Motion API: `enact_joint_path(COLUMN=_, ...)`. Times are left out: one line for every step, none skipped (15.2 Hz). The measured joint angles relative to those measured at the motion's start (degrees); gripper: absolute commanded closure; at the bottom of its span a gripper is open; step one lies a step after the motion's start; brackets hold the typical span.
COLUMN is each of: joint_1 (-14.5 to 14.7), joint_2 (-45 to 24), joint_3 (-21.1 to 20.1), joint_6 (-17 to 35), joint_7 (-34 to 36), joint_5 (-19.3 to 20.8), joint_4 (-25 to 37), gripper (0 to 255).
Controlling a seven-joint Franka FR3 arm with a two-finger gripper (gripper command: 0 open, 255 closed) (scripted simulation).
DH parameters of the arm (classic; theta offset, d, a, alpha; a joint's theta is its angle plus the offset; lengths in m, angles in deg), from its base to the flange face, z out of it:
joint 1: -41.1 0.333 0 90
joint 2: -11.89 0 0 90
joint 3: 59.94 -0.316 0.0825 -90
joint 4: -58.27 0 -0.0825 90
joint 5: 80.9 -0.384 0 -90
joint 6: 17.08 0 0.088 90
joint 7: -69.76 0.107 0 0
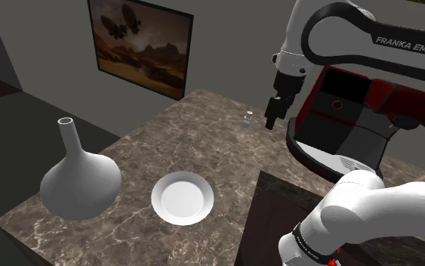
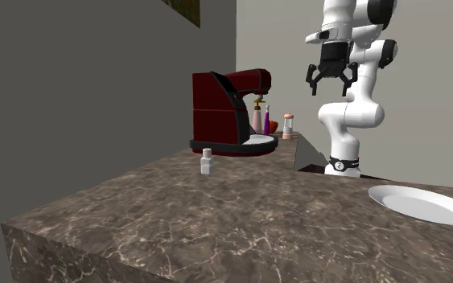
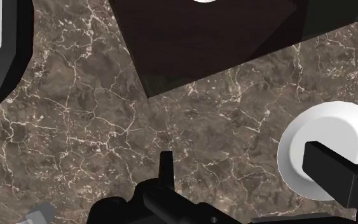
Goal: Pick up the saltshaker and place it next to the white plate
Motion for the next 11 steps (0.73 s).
enact_joint_path(joint_1=0.0, joint_2=0.0, joint_3=0.0, joint_6=0.0, joint_7=0.0, joint_5=0.0, joint_4=0.0, gripper=0)
enact_joint_path(joint_1=-0.2, joint_2=-0.3, joint_3=0.6, joint_6=0.8, joint_7=-0.8, joint_5=0.5, joint_4=-0.4, gripper=0)
enact_joint_path(joint_1=-0.3, joint_2=-0.8, joint_3=1.2, joint_6=2.2, joint_7=-1.6, joint_5=1.0, joint_4=-1.0, gripper=0)
enact_joint_path(joint_1=-0.7, joint_2=-1.2, joint_3=2.2, joint_6=3.8, joint_7=-2.9, joint_5=1.8, joint_4=-1.9, gripper=0)
enact_joint_path(joint_1=-0.9, joint_2=-1.7, joint_3=3.1, joint_6=5.1, joint_7=-4.1, joint_5=2.5, joint_4=-2.3, gripper=0)
enact_joint_path(joint_1=-1.2, joint_2=-2.5, joint_3=4.2, joint_6=6.7, joint_7=-5.5, joint_5=3.4, joint_4=-2.6, gripper=0)
enact_joint_path(joint_1=-1.4, joint_2=-3.3, joint_3=4.9, joint_6=8.3, joint_7=-6.6, joint_5=3.9, joint_4=-3.0, gripper=0)
enact_joint_path(joint_1=-1.8, joint_2=-4.6, joint_3=6.2, joint_6=10.1, joint_7=-8.1, joint_5=4.8, joint_4=-3.2, gripper=0)
enact_joint_path(joint_1=-2.2, joint_2=-5.4, joint_3=7.4, joint_6=11.7, joint_7=-9.6, joint_5=5.6, joint_4=-3.5, gripper=0)
enact_joint_path(joint_1=-2.4, joint_2=-6.4, joint_3=8.4, joint_6=13.5, joint_7=-10.9, joint_5=6.3, joint_4=-3.8, gripper=0)
enact_joint_path(joint_1=-2.6, joint_2=-7.5, joint_3=9.3, joint_6=15.1, joint_7=-12.1, joint_5=6.8, joint_4=-4.0, gripper=0)
